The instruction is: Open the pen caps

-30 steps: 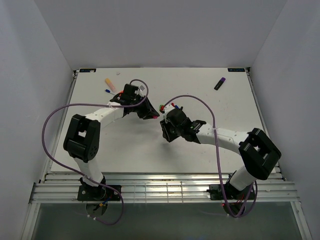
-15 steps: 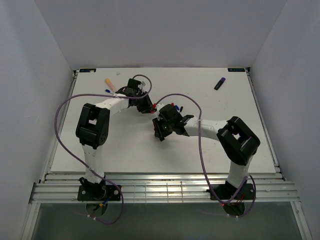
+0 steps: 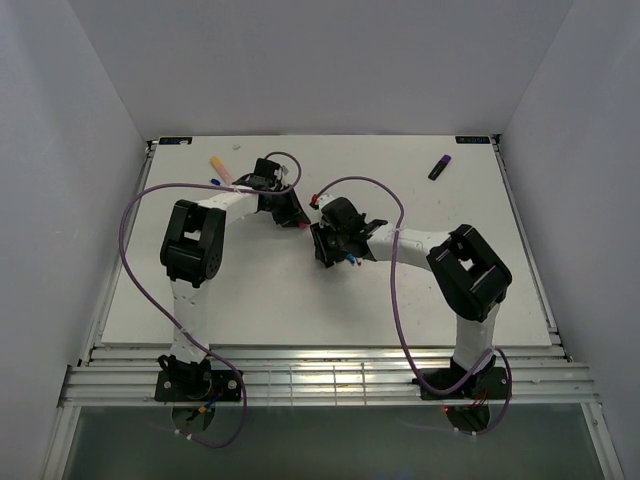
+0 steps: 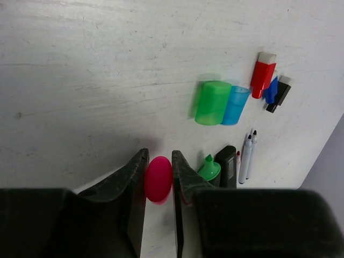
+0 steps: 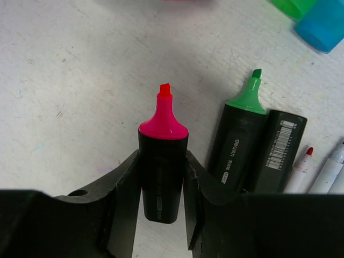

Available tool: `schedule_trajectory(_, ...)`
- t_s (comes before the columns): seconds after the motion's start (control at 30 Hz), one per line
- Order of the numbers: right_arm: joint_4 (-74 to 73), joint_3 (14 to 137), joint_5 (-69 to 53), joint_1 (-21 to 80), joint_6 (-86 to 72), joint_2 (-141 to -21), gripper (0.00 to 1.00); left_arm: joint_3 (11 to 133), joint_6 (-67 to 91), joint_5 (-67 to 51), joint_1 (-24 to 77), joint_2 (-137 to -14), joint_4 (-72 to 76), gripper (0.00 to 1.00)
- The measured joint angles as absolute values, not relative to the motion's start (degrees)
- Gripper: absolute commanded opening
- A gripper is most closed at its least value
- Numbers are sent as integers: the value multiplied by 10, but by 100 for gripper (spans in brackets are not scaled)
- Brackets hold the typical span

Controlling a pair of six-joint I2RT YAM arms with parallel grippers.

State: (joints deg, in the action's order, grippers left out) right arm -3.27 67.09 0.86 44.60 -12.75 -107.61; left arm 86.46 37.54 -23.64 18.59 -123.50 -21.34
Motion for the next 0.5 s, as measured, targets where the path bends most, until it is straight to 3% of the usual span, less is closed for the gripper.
schedule_trajectory(0.2, -36, 681, 14, 430, -115, -1095, 30, 873, 384, -254, 186, -1248, -204, 45)
schedule_trajectory(0.5, -45, 693, 18, 421, -102, -1103, 40, 892, 391, -264, 186, -1261, -198, 52)
